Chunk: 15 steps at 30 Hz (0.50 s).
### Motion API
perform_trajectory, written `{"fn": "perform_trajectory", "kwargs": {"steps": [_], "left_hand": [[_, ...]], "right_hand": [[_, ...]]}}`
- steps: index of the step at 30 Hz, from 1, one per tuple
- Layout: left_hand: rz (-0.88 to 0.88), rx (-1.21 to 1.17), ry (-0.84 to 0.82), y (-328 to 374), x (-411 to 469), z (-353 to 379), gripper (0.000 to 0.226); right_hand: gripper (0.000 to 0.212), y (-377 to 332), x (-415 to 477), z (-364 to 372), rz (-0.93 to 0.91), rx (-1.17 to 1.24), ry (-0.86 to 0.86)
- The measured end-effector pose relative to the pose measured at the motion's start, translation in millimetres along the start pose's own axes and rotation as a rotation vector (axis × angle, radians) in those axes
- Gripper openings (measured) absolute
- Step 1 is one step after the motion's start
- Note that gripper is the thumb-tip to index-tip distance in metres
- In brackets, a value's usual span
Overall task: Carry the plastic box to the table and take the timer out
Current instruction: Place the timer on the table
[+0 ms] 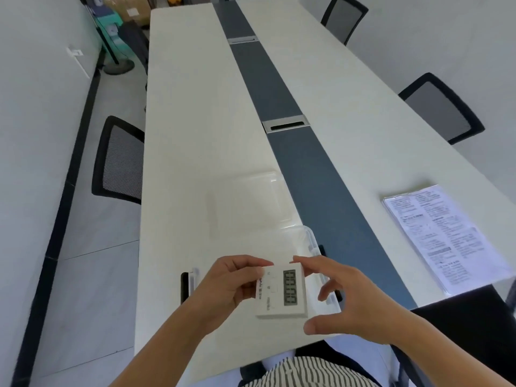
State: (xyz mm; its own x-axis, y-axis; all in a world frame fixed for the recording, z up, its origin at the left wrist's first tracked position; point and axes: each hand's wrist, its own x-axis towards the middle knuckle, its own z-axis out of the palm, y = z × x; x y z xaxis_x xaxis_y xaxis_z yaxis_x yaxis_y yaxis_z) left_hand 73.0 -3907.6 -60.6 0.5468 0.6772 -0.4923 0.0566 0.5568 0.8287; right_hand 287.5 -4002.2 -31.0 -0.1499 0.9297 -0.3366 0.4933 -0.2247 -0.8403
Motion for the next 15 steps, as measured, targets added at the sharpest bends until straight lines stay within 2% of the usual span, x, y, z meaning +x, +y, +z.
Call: {"fn": "perform_trajectory", "kwargs": {"steps": [4, 7, 9, 12, 15], "left_hand": [[-0.056, 0.043, -0.057, 7.8, 35.4, 28.2, 0.016], [-0.062, 0.083, 0.024, 12.0, 67.8, 48.1, 0.015], [0.007, 0.309, 0.179, 8.1, 93.7, 54.8, 0.019], [0.138, 0.856, 0.393, -5.1, 124.6, 49.6, 0.033], [0.130, 1.241, 0.476, -29.2, 144.1, 30.1, 0.050]], "right_hand": [[0.071, 23.5, 4.0, -26.7, 0.029, 0.062, 0.032], [0.067, 41.7, 13.9, -53.2, 0.056, 0.083, 0.109], [0.064, 59.2, 28.0, -76.1, 0.078, 0.126, 0.195], [0.054, 102.7, 66.8, -113.9, 0.169, 0.235, 0.372], [0.053, 151.0, 118.0, -144.0, 0.267, 0.226, 0.492]]}}
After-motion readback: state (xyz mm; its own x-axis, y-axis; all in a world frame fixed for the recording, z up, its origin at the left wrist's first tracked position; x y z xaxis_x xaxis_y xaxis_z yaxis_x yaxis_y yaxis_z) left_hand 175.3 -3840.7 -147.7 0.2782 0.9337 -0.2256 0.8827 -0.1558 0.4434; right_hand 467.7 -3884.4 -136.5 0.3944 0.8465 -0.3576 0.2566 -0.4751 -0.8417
